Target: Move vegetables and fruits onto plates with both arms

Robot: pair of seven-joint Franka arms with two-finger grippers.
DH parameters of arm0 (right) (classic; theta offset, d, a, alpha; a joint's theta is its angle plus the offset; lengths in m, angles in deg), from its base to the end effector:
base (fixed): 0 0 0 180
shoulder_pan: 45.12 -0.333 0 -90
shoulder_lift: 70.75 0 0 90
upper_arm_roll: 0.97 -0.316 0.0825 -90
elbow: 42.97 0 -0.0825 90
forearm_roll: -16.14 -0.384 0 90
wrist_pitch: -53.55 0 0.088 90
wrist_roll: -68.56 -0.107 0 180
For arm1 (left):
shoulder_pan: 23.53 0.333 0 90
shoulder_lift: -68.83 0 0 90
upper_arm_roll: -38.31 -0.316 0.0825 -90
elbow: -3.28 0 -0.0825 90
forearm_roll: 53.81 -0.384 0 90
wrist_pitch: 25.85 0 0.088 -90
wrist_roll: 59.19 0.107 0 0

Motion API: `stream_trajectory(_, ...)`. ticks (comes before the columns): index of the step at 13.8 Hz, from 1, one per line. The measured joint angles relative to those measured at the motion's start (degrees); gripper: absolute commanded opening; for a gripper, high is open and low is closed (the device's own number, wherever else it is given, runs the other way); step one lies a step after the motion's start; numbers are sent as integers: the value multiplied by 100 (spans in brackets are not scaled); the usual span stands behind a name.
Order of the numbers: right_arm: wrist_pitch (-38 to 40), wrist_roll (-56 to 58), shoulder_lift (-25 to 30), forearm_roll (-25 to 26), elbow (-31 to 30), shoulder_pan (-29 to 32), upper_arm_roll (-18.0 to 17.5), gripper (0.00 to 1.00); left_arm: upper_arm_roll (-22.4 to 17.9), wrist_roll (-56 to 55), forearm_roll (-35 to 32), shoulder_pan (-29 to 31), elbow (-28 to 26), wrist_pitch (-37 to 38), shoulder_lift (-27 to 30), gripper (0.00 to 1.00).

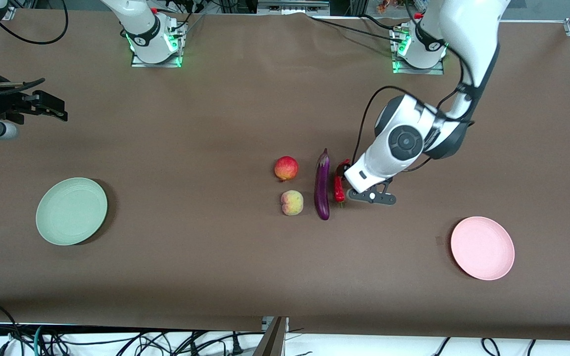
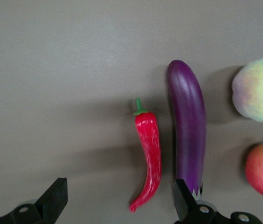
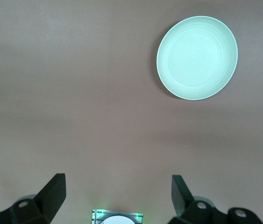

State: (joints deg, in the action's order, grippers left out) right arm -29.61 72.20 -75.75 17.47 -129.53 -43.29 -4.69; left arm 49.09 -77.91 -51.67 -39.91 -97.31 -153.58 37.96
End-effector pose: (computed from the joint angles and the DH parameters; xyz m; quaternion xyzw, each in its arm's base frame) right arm 0.5670 0.0144 0.5940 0.9961 0.0477 -0.0733 0.0076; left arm 0.5886 -0.2916 0.2626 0.9964 -0.0500 -0.0506 0.0468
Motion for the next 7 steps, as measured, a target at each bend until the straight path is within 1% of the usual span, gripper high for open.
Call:
stream_trajectory(3,0,0,0,0,0,-5,-1,100,-1,-329,-22,-227,-16,-513,-424,99)
stream_trajectory(5,0,0,0,0,0,-7,-2,100,-6,-459,-174,-361,-21,-742,-639,82)
stream_trajectory(6,0,0,0,0,0,-8,-2,100,-8,-491,-266,-380,-20,-780,-702,78)
stream_trajectory(7,0,0,0,0,0,-8,-2,100,-18,-493,-319,-378,-20,-790,-711,78)
